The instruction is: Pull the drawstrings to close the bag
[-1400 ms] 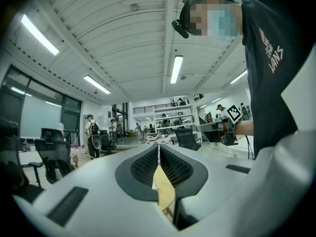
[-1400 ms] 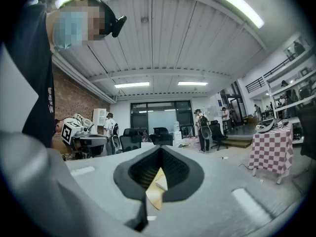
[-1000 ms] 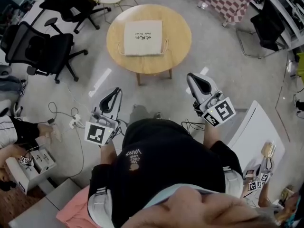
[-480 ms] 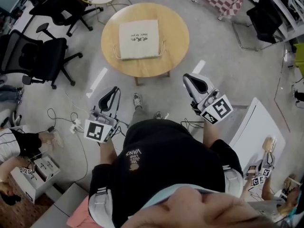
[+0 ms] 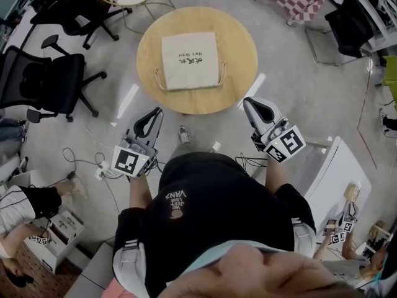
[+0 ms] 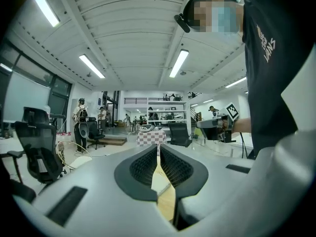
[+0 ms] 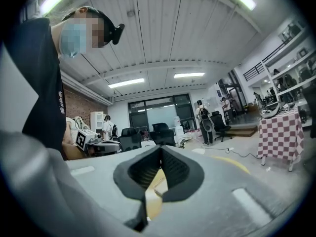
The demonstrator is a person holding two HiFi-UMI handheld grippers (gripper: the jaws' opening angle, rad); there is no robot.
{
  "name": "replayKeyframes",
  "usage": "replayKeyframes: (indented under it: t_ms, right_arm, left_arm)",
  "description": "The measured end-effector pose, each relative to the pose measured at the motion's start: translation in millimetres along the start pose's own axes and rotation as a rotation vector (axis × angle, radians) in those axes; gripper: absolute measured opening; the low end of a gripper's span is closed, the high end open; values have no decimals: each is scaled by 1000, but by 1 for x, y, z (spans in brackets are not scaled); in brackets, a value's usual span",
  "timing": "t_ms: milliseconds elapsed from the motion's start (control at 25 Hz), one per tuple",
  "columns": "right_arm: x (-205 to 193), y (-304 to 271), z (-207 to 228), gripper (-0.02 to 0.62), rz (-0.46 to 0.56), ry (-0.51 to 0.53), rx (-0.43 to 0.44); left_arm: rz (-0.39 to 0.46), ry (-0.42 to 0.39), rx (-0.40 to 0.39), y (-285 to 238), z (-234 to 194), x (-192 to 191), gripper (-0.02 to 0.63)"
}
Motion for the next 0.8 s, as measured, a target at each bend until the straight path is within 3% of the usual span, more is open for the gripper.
replayKeyframes:
  t_ms: [400,600,800]
  right_arm:
    - [-9,-82,4,-2,-29,-16,-111]
    - [-19,-101,5,-2,-55,-35,-154]
    - [-29,-107,8,-2,-84,-55,-169]
  left_arm:
    - [-147,0,-152,-32,-101,-7,20]
    - [-191,18,-231,-50,-130,-18,20]
    - [-257,-39,-326,-73,-148,-47,20]
Point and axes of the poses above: the fingertips, and each gripper's own axes: y backward along the fingers, z to its right, x out of its top, the point moved 8 cm from there along y, backward along the fingers, and after that the axes turned 15 degrees about y, right-handed, at the moved point
